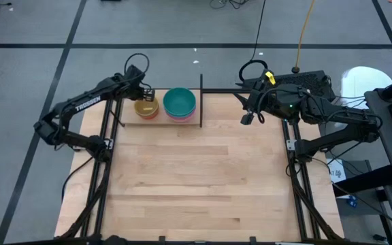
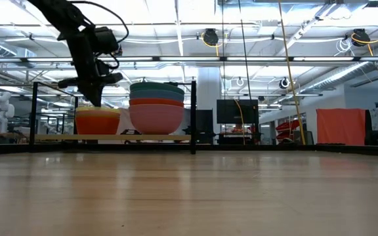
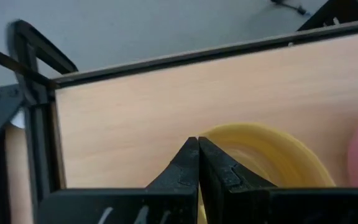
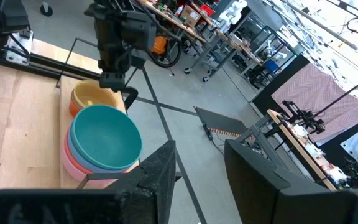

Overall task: Place and stack bowls onto a shelf
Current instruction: Stack the yellow bowl on the purple bowl on the shelf, then return to Home Position

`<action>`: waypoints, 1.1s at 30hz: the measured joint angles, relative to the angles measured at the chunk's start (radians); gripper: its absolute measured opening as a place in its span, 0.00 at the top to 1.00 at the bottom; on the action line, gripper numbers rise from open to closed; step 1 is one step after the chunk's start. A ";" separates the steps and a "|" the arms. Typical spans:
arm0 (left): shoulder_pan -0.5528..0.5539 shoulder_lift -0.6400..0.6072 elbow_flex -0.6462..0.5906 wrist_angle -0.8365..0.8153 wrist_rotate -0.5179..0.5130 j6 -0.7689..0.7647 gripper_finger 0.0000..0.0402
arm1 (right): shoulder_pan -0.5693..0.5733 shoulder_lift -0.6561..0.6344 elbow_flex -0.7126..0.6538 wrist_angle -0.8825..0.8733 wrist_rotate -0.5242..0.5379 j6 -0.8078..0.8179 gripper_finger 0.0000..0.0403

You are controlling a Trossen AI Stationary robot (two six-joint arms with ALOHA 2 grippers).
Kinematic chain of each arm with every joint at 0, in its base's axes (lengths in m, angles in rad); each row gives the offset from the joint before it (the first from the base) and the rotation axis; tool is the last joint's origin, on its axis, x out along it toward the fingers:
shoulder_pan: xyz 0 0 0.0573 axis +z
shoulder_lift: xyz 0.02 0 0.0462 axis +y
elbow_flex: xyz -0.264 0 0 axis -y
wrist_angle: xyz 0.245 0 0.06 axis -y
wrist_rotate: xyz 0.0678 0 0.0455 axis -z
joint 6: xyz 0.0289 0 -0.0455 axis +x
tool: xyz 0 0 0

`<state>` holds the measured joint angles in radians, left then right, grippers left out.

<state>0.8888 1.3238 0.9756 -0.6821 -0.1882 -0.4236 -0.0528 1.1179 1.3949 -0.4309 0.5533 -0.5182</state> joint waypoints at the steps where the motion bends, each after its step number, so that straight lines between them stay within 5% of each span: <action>1: 0.000 0.002 -0.001 -0.001 0.010 -0.001 1.00 | 0.000 0.000 0.000 0.000 0.000 0.000 0.67; 13: -0.119 -0.188 0.133 -0.043 0.196 -0.068 1.00 | 0.000 -0.001 0.000 -0.028 0.001 -0.022 0.67; 22: -0.242 -0.439 0.241 -0.080 0.199 0.041 0.99 | 0.000 -0.093 0.000 -0.094 0.001 -0.047 0.67; 33: -0.251 -0.748 0.246 -0.245 0.125 0.170 0.99 | 0.000 -0.327 0.000 -0.180 0.001 0.097 0.67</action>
<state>0.6380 0.5754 1.2217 -0.9268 -0.0628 -0.2540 -0.0532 0.7910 1.3945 -0.6110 0.5543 -0.4211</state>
